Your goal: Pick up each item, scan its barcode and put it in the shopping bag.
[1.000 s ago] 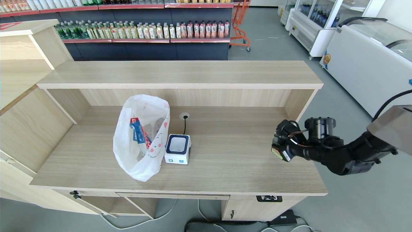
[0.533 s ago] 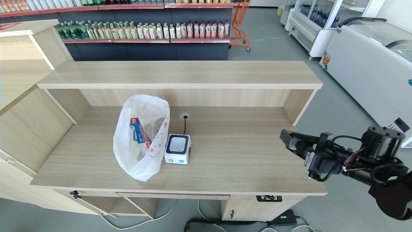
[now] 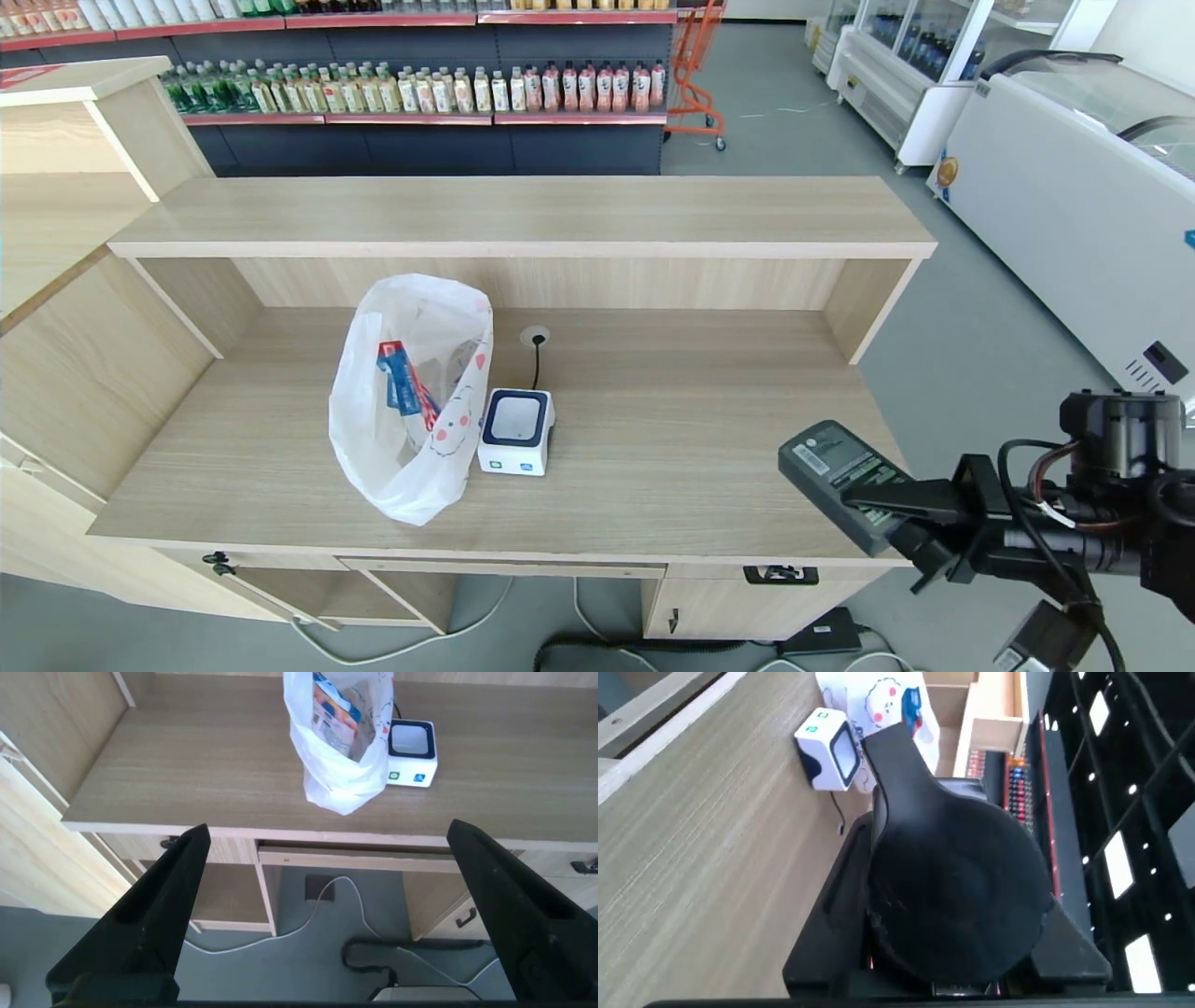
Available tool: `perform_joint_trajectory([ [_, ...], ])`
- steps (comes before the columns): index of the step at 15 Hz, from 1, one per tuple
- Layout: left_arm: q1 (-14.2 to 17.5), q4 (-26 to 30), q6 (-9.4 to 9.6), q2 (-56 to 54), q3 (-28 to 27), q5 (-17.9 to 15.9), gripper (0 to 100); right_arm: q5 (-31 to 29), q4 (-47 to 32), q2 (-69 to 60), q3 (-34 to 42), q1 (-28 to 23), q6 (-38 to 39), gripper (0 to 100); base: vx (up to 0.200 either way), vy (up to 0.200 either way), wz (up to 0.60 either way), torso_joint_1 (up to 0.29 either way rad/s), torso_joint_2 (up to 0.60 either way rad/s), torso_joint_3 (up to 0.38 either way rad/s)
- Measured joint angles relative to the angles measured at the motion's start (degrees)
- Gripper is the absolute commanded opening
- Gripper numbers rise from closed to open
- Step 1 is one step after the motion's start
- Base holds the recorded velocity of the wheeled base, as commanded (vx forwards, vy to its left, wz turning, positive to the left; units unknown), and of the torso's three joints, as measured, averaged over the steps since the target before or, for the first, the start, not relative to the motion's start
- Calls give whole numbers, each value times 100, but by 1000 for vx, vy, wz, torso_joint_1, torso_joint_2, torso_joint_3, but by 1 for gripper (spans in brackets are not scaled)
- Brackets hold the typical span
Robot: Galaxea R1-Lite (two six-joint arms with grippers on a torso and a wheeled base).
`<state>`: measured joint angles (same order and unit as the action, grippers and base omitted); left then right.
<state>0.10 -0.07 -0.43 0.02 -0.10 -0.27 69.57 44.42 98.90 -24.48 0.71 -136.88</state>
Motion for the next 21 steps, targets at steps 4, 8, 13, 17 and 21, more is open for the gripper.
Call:
perform_joint_trajectory([
  [4,-5,0,0,0,0,0,100,213,-1360,-351,-5,224,-1340,0,0,0,0,0,0,0],
  [8,1,0,0,0,0,2,100,195,-1947,-621,-33,891,-1624,0,0,0,0,0,0,0],
  [13,0,0,0,0,0,0,100,176,-2554,-824,30,1365,-2103,0,0,0,0,0,0,0],
  [17,0,0,0,0,0,0,100,37,-3616,-869,32,1423,-2355,0,0,0,0,0,0,0],
  [21,-5,0,0,0,0,0,100,33,-3775,-869,20,1908,-2355,0,0,0,0,0,0,0],
])
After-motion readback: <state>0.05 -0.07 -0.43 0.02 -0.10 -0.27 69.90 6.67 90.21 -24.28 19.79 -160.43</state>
